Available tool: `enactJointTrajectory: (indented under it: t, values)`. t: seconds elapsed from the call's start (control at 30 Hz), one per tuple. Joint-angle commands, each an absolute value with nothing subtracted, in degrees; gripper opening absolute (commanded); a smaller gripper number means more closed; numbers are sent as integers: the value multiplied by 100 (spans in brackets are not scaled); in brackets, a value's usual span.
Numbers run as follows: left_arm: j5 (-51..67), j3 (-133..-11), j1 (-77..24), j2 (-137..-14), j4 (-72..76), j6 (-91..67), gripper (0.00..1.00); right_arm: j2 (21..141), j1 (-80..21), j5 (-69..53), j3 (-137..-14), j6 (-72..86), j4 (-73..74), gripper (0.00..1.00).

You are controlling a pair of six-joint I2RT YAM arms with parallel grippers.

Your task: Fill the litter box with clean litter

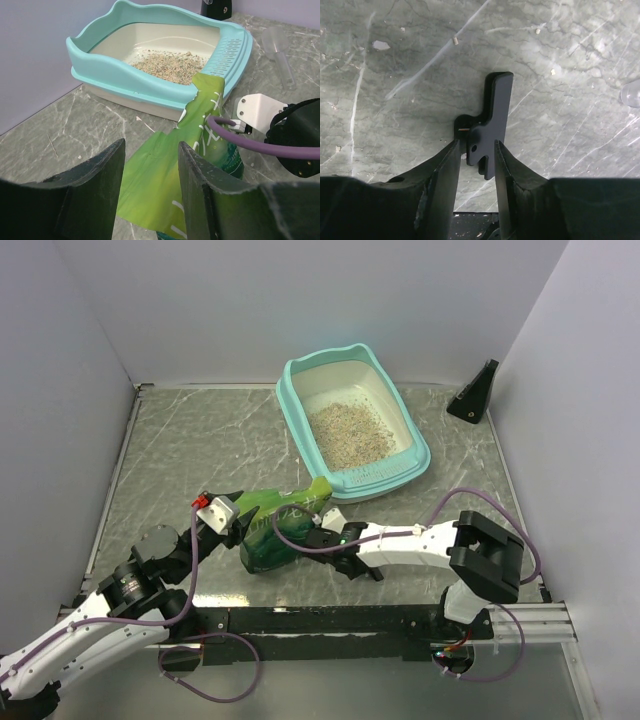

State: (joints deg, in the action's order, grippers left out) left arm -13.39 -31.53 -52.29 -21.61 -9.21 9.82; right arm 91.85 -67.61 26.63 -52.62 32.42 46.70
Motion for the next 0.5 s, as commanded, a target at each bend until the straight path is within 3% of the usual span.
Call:
enactJointTrajectory:
  t: [0.0,0.2,0.3,0.33,0.47]
  values:
    - [-1310,-3243,-5203,-2180,-694,967,51,9342,-6697,2567,-5317,3129,4685,38]
    - [-1309,-3261,-5203,-2188,-712,958,52,9492,-6688,2514,-5300,3138,4746,27]
    - [-1301,-3252,-5194,-2180,-721,967,52,9518,-6680,2549,-5317,3147,4764,12]
    - [-1301,-3243,-5203,-2171,-712,958,52,9510,-6671,2610,-5326,3155,4781,0]
    - [-1275,-3226,-5203,-2162,-694,975,52,9449,-6715,2917,-5492,3313,5036,0]
